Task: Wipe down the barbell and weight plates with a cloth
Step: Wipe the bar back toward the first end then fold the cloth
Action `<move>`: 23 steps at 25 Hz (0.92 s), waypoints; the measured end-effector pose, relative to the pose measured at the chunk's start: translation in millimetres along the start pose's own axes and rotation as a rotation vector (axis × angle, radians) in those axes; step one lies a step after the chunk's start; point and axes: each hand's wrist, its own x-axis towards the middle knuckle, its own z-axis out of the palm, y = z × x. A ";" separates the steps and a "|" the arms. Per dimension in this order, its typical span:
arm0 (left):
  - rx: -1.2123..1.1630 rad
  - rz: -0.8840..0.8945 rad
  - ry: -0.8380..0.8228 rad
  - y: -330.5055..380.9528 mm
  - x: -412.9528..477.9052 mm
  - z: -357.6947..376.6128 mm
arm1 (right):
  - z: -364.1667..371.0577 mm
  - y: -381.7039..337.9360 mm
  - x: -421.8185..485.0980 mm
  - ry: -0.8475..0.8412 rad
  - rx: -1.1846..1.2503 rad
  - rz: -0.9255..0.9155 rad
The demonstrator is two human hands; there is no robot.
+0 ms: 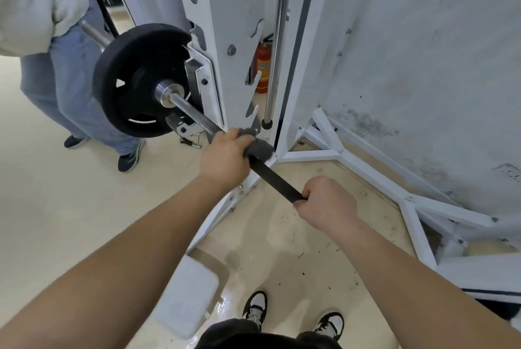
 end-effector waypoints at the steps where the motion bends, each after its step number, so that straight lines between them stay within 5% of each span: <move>1: -0.012 -0.132 0.044 3.3 4.0 2.8 | 1.5 0.7 -2.0 0.009 0.010 -0.001; 3: -0.067 -0.150 0.043 27.2 -7.7 11.9 | 7.2 2.6 -7.3 0.054 0.003 -0.025; 7: -0.148 0.210 -0.106 29.6 -40.9 15.5 | 18.2 5.4 -12.2 0.149 -0.065 -0.104; 12: -0.119 -0.269 0.103 17.4 -10.1 14.3 | 16.4 4.0 -10.1 0.139 -0.013 -0.068; 17: -0.093 0.153 -0.062 40.4 -48.9 24.7 | 23.2 7.7 -9.1 0.187 -0.014 -0.078; 21: -0.036 -0.189 0.006 53.3 -27.7 22.3 | 23.1 16.1 -13.7 0.134 0.222 -0.033; 23: -0.050 -0.072 -0.084 86.6 -54.2 27.9 | 8.0 29.2 -18.8 0.184 0.501 0.081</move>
